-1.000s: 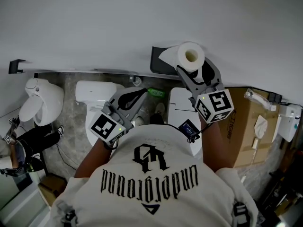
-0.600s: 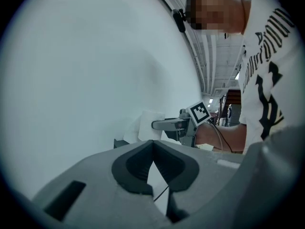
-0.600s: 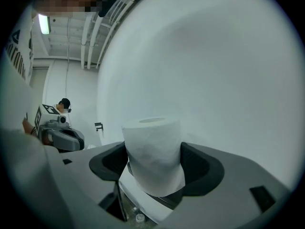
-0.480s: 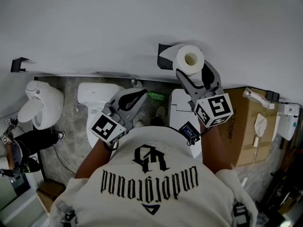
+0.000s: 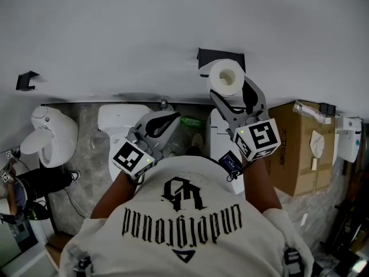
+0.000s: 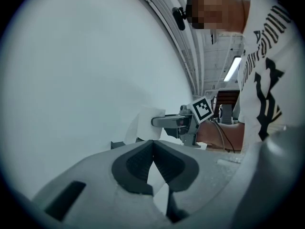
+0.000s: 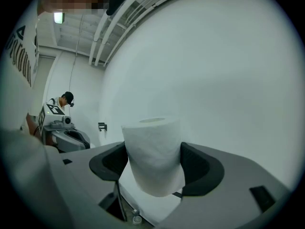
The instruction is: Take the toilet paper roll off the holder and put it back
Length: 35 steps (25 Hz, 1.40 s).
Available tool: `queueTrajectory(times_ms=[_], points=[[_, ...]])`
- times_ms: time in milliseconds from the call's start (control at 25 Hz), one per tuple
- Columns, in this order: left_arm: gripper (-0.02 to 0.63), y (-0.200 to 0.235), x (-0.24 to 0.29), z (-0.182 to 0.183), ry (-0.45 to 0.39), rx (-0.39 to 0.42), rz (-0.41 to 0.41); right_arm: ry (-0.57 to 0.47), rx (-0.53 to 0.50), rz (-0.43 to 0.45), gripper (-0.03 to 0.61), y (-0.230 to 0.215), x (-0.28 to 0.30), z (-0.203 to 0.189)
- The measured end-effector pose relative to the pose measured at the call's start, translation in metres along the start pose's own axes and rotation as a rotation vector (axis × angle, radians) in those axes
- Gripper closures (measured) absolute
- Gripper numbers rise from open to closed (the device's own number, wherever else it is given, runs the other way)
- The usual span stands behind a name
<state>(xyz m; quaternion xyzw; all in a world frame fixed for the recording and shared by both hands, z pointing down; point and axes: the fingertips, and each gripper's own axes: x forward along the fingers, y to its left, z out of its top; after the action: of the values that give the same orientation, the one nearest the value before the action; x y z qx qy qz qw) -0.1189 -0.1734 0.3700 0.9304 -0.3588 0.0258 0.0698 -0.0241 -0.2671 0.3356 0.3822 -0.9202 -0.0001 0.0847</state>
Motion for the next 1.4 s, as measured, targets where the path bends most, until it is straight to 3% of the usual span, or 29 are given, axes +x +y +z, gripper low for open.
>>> queueTrajectory(times_ms=[440,720,1000,1400], points=[[0.601,-0.020,-0.065,0.009,-0.042,0.035,-0.031,-0.019,0.007,-0.027,0.255,0.074,-0.039,0.007],[0.601,-0.023,-0.082,0.011,-0.075,0.041,-0.032,-0.027,0.023,-0.038,0.255,0.094,-0.053,0.008],[0.601,-0.011,-0.070,0.015,-0.088,0.055,-0.017,-0.044,0.016,-0.042,0.255,0.081,-0.052,0.013],[0.601,0.000,-0.012,0.027,-0.074,0.066,0.006,-0.061,0.017,-0.019,0.255,0.028,-0.045,0.015]])
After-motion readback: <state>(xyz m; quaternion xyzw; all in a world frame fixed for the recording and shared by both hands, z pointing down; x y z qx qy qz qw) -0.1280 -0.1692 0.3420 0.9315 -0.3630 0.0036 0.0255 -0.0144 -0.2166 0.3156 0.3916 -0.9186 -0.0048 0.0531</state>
